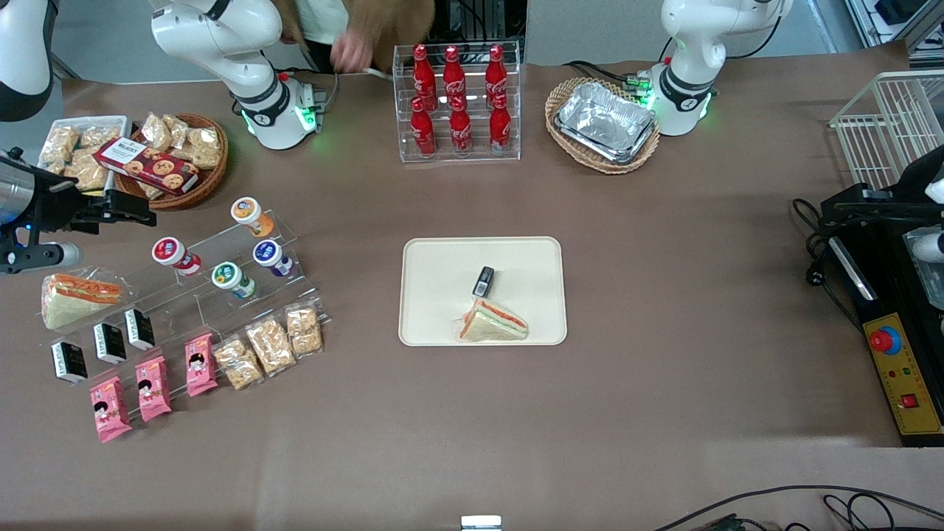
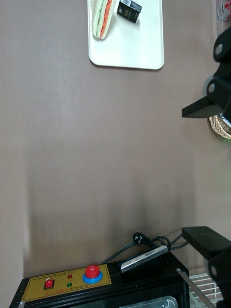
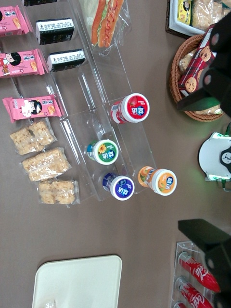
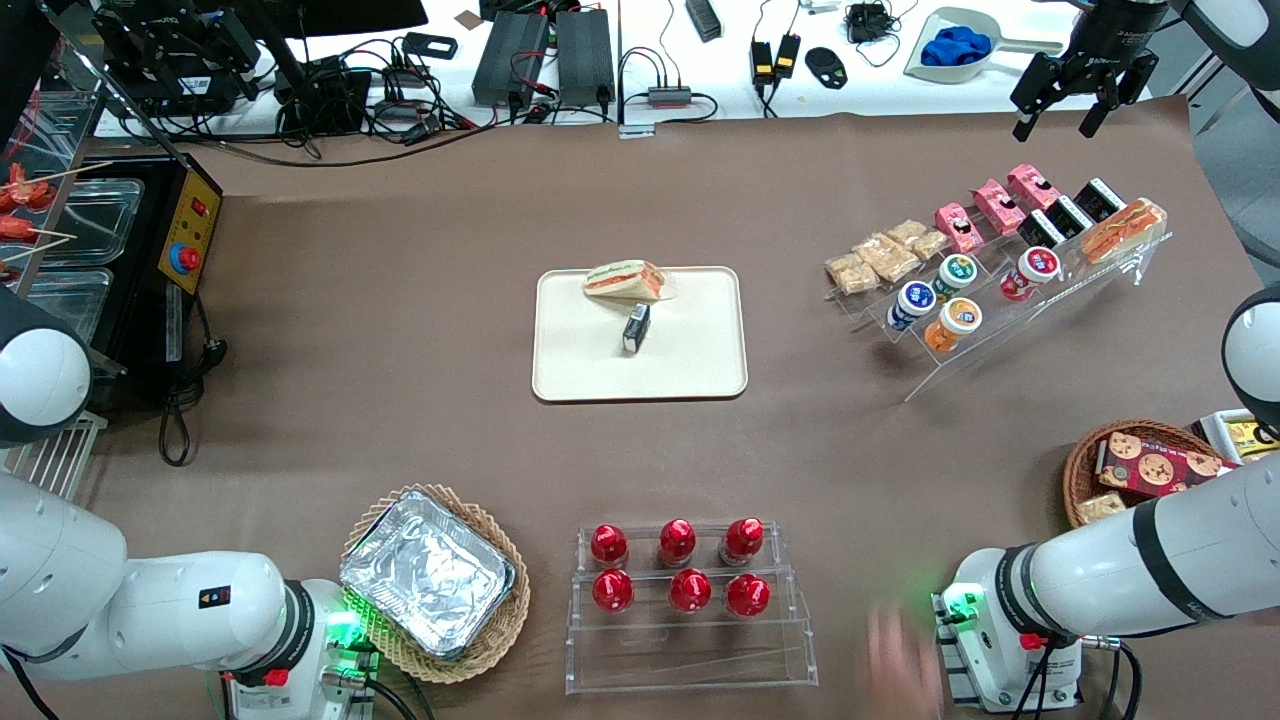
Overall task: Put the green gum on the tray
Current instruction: 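Move the right gripper over the green-labelled bottle in the acrylic rack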
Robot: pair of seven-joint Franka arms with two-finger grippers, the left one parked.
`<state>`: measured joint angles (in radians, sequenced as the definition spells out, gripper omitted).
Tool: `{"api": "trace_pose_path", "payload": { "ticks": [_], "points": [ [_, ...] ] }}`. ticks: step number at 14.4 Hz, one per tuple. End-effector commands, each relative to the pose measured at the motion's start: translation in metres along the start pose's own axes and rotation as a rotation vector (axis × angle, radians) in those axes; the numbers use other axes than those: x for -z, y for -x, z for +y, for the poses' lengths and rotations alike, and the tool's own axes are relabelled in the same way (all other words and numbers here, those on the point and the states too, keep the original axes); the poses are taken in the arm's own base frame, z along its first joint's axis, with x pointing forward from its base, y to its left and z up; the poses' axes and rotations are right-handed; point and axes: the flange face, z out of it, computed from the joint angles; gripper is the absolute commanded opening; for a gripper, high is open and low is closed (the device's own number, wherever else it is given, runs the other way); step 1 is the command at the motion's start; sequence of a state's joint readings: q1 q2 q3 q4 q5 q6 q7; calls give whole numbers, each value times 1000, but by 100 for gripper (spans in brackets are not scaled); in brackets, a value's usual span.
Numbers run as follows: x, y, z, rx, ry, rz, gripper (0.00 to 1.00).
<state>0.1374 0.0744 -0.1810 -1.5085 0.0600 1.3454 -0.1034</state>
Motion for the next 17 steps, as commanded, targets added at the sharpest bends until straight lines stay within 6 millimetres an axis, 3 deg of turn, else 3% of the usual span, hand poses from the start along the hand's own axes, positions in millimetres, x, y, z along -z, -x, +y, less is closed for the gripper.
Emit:
{"api": "trace_pose_path", "payload": {
  "ticks": [1, 6, 10, 14, 17],
  "points": [
    [8, 0, 1, 9, 16, -2, 100],
    [5, 1, 0, 12, -1, -12, 100],
    [0, 23, -2, 9, -13, -23, 100],
    [-29, 43, -1, 12, -28, 5, 100],
    [-71, 46, -7, 27, -27, 36, 100]
  ]
}}
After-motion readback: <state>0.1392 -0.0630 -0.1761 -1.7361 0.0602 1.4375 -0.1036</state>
